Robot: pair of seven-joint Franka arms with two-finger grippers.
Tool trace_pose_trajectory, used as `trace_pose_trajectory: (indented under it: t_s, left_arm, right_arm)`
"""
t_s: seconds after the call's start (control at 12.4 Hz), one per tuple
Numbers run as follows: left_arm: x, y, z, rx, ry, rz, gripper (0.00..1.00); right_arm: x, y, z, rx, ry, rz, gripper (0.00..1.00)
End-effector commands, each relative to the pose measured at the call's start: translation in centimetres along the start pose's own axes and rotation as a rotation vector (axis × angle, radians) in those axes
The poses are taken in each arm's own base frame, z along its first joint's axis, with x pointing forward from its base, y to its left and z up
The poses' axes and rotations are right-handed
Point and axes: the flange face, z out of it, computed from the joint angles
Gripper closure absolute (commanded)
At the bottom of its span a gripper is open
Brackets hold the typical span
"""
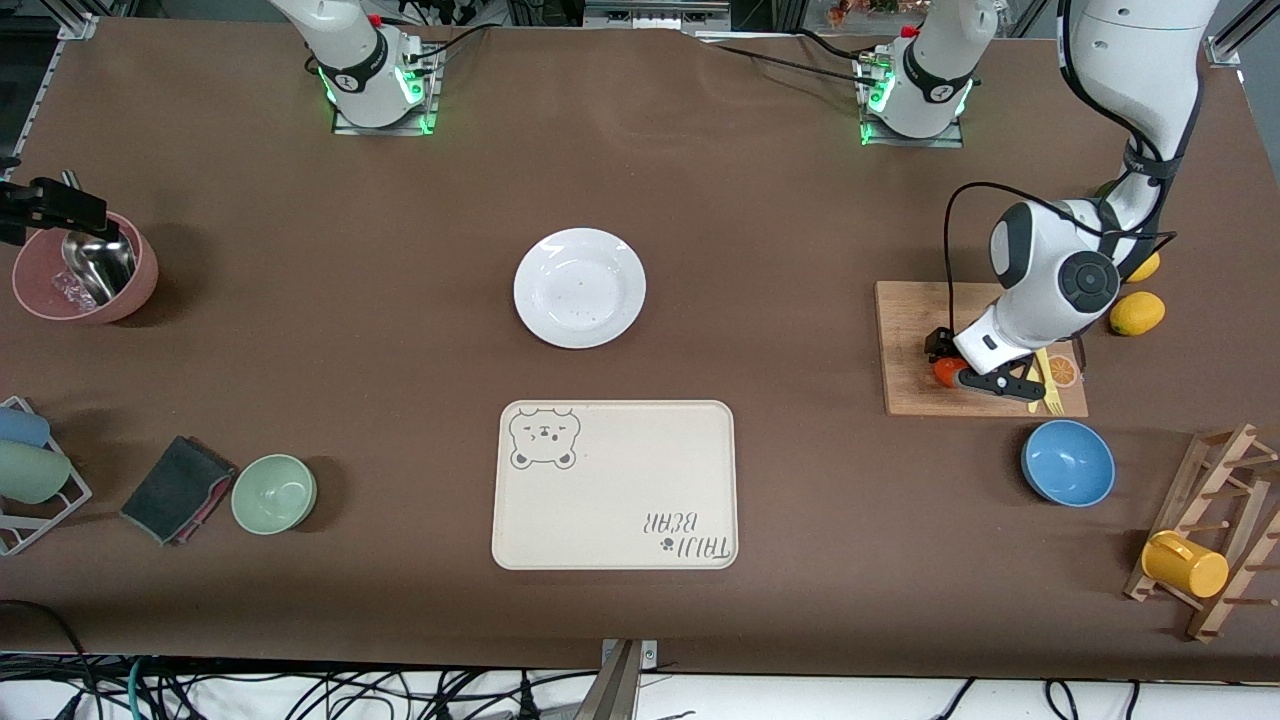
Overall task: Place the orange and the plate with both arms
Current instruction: 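Close the left gripper on the orange and lift it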
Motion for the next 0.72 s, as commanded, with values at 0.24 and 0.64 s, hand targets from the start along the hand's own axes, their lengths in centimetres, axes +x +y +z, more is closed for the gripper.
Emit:
trace_pose_trajectory:
  t_s: [0.24,0.64]
  left_arm:
    - [2.7,5.3,-3.6,-0.015,0.057,0.002,0.81]
    - [3.3,31.0,-6.7,-0.128,0.094,-0.174,0.83]
  right_arm:
    - [0.0,0.1,-0.6,0.016,-0.001,-0.004,0.00]
    - [0.0,0.3,-0.5,0.015,-0.002,-0.002,0.00]
